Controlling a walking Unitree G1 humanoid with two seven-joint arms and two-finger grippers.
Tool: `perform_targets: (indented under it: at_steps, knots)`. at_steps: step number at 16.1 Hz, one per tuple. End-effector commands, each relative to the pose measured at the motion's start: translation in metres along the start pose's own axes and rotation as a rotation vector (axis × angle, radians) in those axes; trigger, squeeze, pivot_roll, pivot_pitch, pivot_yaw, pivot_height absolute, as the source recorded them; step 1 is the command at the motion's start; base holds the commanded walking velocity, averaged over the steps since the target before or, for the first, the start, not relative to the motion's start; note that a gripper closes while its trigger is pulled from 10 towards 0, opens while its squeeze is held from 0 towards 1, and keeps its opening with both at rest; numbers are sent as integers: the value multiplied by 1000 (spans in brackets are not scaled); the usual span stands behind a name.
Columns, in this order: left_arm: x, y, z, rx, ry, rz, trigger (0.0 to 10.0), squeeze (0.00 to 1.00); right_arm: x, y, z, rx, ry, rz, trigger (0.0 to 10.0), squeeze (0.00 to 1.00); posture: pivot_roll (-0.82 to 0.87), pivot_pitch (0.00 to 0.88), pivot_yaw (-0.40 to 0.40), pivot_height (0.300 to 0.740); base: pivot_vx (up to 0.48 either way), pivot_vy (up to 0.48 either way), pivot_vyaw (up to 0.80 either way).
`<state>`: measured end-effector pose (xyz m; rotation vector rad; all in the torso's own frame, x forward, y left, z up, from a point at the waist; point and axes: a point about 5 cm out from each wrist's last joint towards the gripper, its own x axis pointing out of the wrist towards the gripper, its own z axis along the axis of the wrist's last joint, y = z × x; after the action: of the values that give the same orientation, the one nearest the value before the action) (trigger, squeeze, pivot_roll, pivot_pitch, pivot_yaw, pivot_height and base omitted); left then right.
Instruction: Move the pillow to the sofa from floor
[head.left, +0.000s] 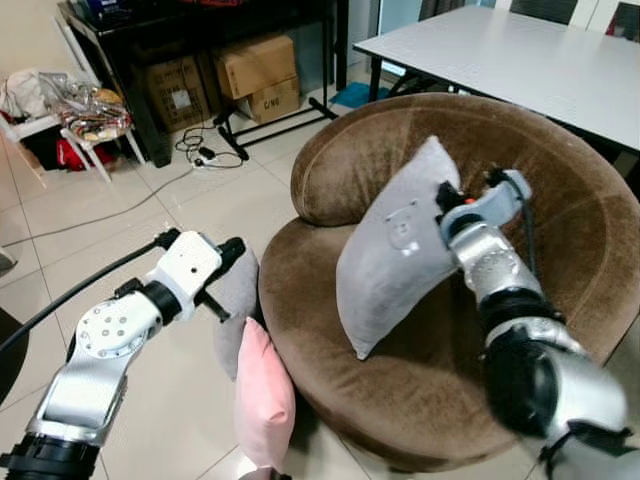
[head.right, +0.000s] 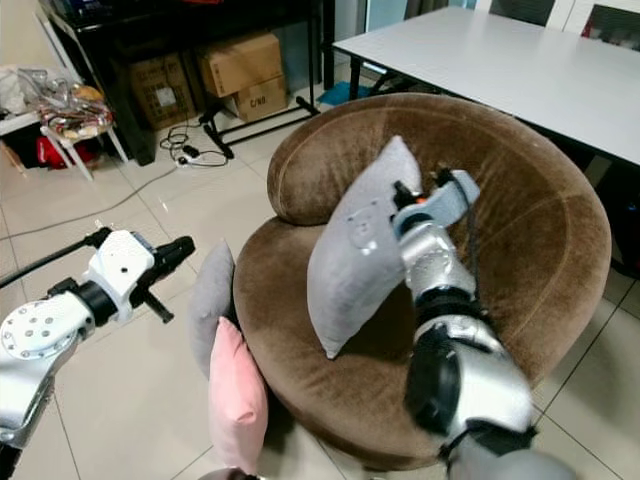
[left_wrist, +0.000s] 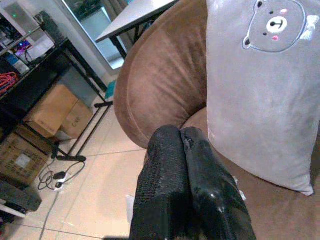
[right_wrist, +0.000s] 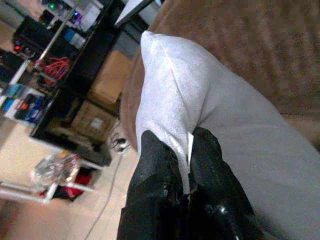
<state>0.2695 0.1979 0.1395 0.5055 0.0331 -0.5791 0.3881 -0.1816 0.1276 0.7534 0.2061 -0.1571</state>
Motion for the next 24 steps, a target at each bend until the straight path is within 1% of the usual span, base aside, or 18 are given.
perform_targets:
  at_steps: [1,2,3,5,7,8,10,11,12,13,14,16,17,18,19,20,21,24]
  knots:
    - [-4,5,2,5,3,6,10000,0,3,14,12,-16,-50,50,10000,0,-4,0,44,740,0,0,0]
    - [-7,5,1,6,13,7,10000,0,4,14,15,-73,-51,39,10000,0,1,0,39,740,0,0,0]
    - [-10,4,0,7,19,8,10000,0,5,14,19,-102,-61,29,10000,0,5,6,34,740,0,0,0]
    - [-13,3,1,4,20,14,10000,0,6,13,28,-143,-94,11,10000,0,14,21,20,740,0,0,0]
    - [-17,3,2,2,23,22,10000,0,6,9,43,-161,-142,-6,10000,0,17,31,11,740,0,0,0]
    - [-18,3,2,1,24,23,10000,0,6,7,46,-161,-147,-11,10000,0,17,35,9,740,0,0,0]
    - [-21,0,3,-3,30,20,10000,0,5,1,52,-210,-155,-26,10000,0,16,43,5,740,0,0,0]
    - [-22,-1,2,-8,33,16,10000,0,4,-6,56,-244,-161,-53,10000,0,15,47,5,740,0,0,0]
    - [-22,-2,3,-9,35,15,10000,0,3,-10,58,-269,-165,-72,10000,0,15,47,6,740,0,0,0]
    - [-23,-2,3,-11,36,12,10000,0,1,-19,62,-295,-174,-111,10000,0,15,51,7,740,0,0,0]
    - [-23,-3,4,-13,36,11,10000,0,0,-24,65,-305,-177,-130,10000,0,15,52,7,740,0,0,0]
    - [-23,-3,4,-16,37,5,10000,0,-1,-29,63,-358,-158,-147,10000,0,15,56,9,740,0,0,0]
    - [-24,-4,4,-18,40,-1,10000,0,-1,-33,57,-415,-118,-162,10000,0,13,59,12,740,0,0,0]
    - [-23,-6,4,-19,41,-4,10000,0,-1,-33,49,-501,-83,-155,10000,0,13,62,12,740,0,0,0]
    - [-23,-6,5,-20,40,-5,10000,0,0,-32,49,-489,-87,-153,10000,953,14,63,11,740,0,0,0]
    - [-22,-6,5,-21,40,-5,10000,0,0,-32,49,-473,-90,-153,10000,953,14,63,11,740,0,0,0]
    - [-23,-6,5,-21,41,-7,10000,0,-1,-33,55,-465,-116,-185,10000,1000,17,67,9,740,0,0,0]
    - [-24,-6,5,-18,45,1,10000,0,-2,-35,64,-493,-144,-228,10000,1000,18,66,8,740,0,0,0]
